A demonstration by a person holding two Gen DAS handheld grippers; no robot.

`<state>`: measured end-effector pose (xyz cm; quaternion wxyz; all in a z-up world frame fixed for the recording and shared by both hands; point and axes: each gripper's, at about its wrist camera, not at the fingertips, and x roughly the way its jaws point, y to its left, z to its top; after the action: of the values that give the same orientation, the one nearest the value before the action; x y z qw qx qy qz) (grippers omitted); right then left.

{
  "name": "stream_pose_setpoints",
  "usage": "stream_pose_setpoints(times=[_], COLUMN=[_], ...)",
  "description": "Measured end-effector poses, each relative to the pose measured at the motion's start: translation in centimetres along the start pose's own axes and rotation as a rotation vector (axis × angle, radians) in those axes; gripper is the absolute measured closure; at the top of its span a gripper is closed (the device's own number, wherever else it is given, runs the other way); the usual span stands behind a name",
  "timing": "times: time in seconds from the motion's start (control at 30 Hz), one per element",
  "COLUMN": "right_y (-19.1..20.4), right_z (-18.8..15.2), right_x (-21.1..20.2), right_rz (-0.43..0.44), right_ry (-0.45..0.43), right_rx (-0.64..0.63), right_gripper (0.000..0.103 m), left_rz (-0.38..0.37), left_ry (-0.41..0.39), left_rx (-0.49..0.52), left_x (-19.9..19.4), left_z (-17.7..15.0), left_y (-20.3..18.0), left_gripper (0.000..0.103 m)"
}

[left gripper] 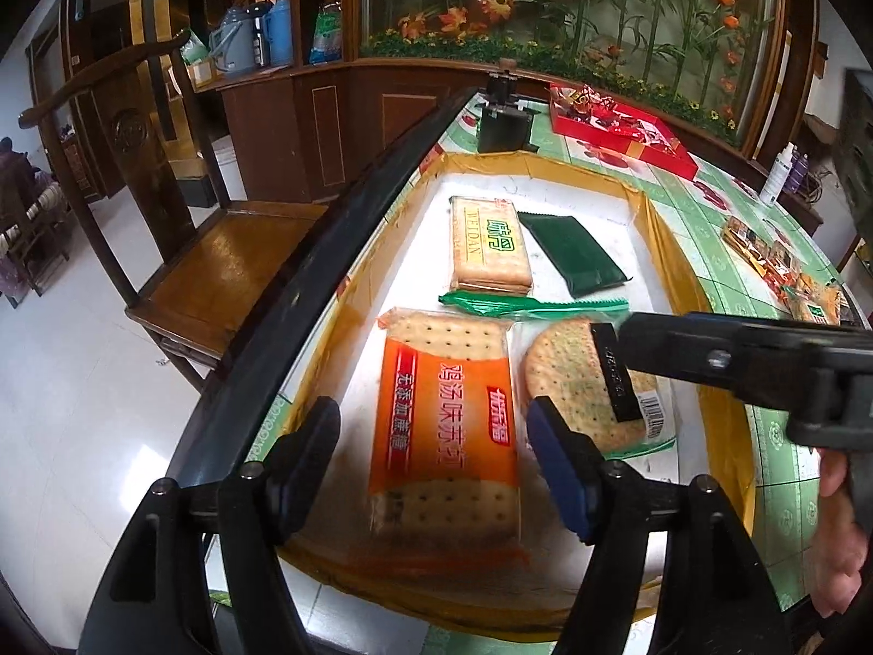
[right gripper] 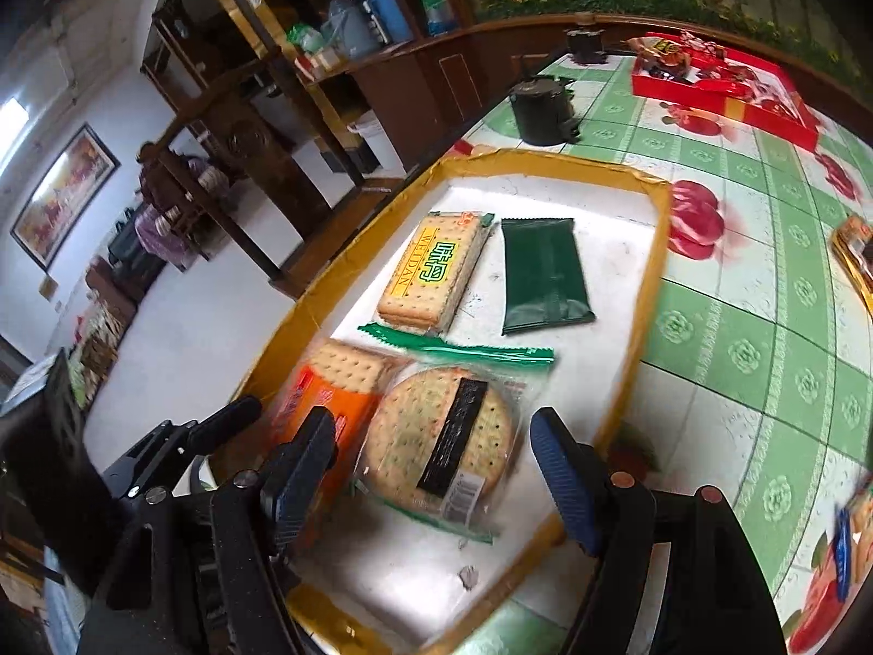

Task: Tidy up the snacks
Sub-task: 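Lower and release the orange pack into the tray with the left tool while the right releases the round bag, then move both open tools from the tray back over the snacks on the table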

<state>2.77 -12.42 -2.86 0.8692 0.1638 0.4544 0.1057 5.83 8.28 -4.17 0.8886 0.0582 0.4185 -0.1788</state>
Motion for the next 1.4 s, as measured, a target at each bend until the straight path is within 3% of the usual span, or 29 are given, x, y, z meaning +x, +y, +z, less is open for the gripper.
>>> stream_pose_setpoints(times=[0.37, 0.97, 1.23, 1.4], right_y=[-2.0, -12.6, -19.3, -24.5], right_z=[-2.6, -8.1, -10.9, -13.2], right_x=[-4.4, -12.8, -18.0, -22.0], right_rz=[0.026, -0.046, -0.141, -0.327], right_ry=[-0.056, -0.186, -0.296, -0.357], right_rx=[0.030, 0.241, 0.401, 0.552], right_gripper=[0.024, 0.025, 0.025, 0.025], left_rz=[0.005, -0.087, -0.141, -0.173], left_ry=[-0.026, -0.054, -0.047, -0.045], left_rx=[0.020, 0.189, 0.279, 0.340], left_x=[-1.3, -3.6, -4.1, -4.2], left_z=[0.2, -0.3, -0.7, -1.1], left_y=[-1.9, -10.4, -15.0, -18.1], left_gripper=[0.030, 0.030, 0.030, 0.030])
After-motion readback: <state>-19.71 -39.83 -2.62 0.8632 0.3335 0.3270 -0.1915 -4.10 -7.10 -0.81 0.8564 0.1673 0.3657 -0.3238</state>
